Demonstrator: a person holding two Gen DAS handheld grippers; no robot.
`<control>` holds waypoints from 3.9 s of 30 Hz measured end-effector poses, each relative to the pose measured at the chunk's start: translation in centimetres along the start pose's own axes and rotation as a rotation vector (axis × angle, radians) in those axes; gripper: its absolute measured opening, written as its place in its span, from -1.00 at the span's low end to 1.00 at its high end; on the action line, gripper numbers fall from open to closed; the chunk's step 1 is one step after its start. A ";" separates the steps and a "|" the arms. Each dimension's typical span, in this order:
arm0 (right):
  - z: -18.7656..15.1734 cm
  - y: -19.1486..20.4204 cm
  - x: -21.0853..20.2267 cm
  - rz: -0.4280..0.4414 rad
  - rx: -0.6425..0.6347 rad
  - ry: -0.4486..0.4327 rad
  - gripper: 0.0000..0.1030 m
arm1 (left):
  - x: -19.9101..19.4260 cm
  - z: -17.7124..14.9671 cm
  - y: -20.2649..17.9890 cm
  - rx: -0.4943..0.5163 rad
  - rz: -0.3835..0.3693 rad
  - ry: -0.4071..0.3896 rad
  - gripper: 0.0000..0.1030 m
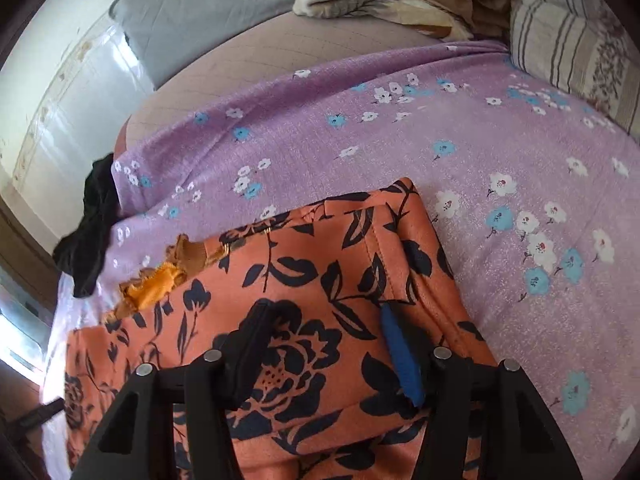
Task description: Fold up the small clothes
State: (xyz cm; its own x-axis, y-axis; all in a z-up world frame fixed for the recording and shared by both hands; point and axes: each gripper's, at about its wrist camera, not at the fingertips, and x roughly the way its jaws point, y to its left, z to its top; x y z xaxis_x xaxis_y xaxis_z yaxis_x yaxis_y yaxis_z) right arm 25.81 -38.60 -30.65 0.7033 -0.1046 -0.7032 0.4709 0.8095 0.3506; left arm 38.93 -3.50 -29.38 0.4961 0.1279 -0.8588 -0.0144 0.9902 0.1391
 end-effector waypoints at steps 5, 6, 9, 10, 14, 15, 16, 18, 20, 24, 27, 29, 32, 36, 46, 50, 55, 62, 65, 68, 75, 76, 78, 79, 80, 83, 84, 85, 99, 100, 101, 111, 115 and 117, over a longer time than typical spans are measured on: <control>-1.4 1.3 -0.9 -0.101 -0.144 0.042 0.18 | 1.0 -1.0 -2.3 0.112 0.035 0.040 0.43; -1.8 1.7 -1.2 -0.122 -0.182 0.054 0.18 | 1.0 -1.0 -2.6 0.123 0.050 0.034 0.43; -3.1 2.3 -2.1 -0.156 -0.284 0.076 0.18 | 0.8 -1.0 -2.4 0.122 0.048 0.030 0.43; -3.5 2.2 -2.4 -0.157 -0.302 0.079 0.18 | 0.9 -0.9 -2.3 0.118 0.045 0.032 0.43; -4.5 1.0 -3.5 -0.128 -0.297 0.095 0.18 | 2.1 -0.7 -1.3 0.093 0.072 0.063 0.54; -4.7 0.7 -3.7 -0.118 -0.287 0.101 0.18 | 2.4 -0.7 -1.1 0.081 0.065 0.071 0.61; -5.0 0.4 -3.9 -0.107 -0.278 0.106 0.18 | 2.6 -0.7 -0.8 0.069 0.057 0.076 0.62; -5.7 0.1 -4.3 -0.090 -0.285 0.106 0.19 | 2.5 -0.7 -0.6 0.052 0.048 0.077 0.62; -6.2 -0.2 -4.9 -0.069 -0.295 0.100 0.19 | 2.1 -0.9 -0.8 0.062 0.065 0.058 0.62; -6.8 -1.3 -5.7 -0.022 -0.276 0.119 0.19 | 0.2 -2.0 -2.1 0.121 0.082 -0.014 0.62; -8.6 -1.6 -7.0 -0.021 -0.306 0.124 0.19 | -1.7 -3.2 -3.3 0.175 0.051 -0.055 0.62; -9.6 -2.0 -8.2 -0.013 -0.299 0.136 0.20 | -3.1 -4.5 -4.0 0.209 0.003 -0.067 0.62; -11.5 -2.3 -10.1 -0.010 -0.323 0.144 0.20 | -4.9 -6.9 -4.9 0.260 -0.058 -0.067 0.62; -13.2 -2.6 -12.2 -0.018 -0.312 0.170 0.20 | -4.6 -10.3 -6.1 0.309 -0.069 -0.007 0.62; -16.5 -2.8 -15.8 -0.037 -0.318 0.232 0.20 | -8.1 -19.1 -3.4 0.312 -0.025 -0.130 0.68; -17.5 -3.2 -16.9 -0.025 -0.309 0.264 0.20 | -9.7 -22.5 -2.4 0.358 -0.005 -0.144 0.73; -18.9 -3.7 -17.9 -0.007 -0.312 0.295 0.20 | -11.3 -25.3 -0.6 0.369 -0.014 -0.119 0.74; -20.6 -4.1 -19.2 0.006 -0.315 0.354 0.20 | -12.0 -28.1 2.1 0.257 -0.101 0.034 0.76; -20.9 -4.4 -19.8 0.024 -0.331 0.400 0.19 | -12.8 -27.9 3.4 0.228 -0.119 0.083 0.76; -19.7 -6.0 -20.5 0.133 -0.266 0.488 0.20 | -15.1 -26.6 5.8 0.181 -0.084 0.017 0.76; -15.3 -14.4 -22.5 0.184 0.044 0.417 0.20 | -15.1 -23.5 11.6 0.025 -0.033 0.035 0.76; -14.7 -15.1 -21.9 0.196 0.086 0.422 0.20 | -14.4 -23.3 12.0 0.012 -0.034 0.061 0.76; -14.9 -16.1 -21.0 0.225 0.146 0.444 0.20 | -13.4 -23.3 12.6 -0.013 -0.057 0.114 0.75; -15.2 -16.5 -20.5 0.228 0.166 0.461 0.20 | -12.6 -23.2 12.4 -0.026 -0.077 0.136 0.75; -15.6 -16.5 -19.9 0.223 0.181 0.476 0.20 | -12.3 -23.3 12.4 -0.035 -0.098 0.156 0.76; -16.3 -15.8 -19.2 0.214 0.163 0.474 0.22 | -11.5 -23.9 12.0 -0.029 -0.122 0.194 0.75; -16.4 -15.5 -19.1 0.208 0.139 0.473 0.22 | -11.5 -24.1 11.9 -0.022 -0.125 0.198 0.62; -16.4 -15.1 -19.1 0.212 0.126 0.475 0.22 | -11.3 -24.2 11.7 -0.012 -0.131 0.203 0.49; -17.0 -15.9 -18.3 0.259 0.135 0.475 -0.04 | -9.6 -26.5 11.3 -0.039 -0.205 0.326 0.30; -17.0 -15.8 -18.3 0.260 0.132 0.474 -0.04 | -9.7 -26.7 11.1 -0.027 -0.209 0.322 0.30; -17.1 -15.7 -18.3 0.258 0.123 0.471 -0.04 | -9.8 -26.9 10.8 -0.015 -0.206 0.314 0.29; -16.5 -13.7 -20.7 0.226 -0.023 0.404 -0.79 | -11.8 -26.2 9.9 0.001 -0.331 0.251 -0.84; -15.0 -12.9 -22.3 0.336 -0.003 0.338 -0.79 | -12.5 -25.5 10.5 0.007 -0.366 0.235 -0.83; -14.8 -12.5 -22.3 0.338 -0.016 0.341 -0.79 | -11.8 -25.7 10.3 0.011 -0.344 0.276 -0.63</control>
State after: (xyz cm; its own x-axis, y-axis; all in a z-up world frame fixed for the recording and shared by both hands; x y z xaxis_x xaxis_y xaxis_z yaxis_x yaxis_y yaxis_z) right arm -3.70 -37.84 -28.50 0.5993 0.3595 -0.7153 0.2357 0.7747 0.5868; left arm 10.64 6.62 -30.49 0.2199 -0.1978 -0.9553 0.1212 0.9772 -0.1744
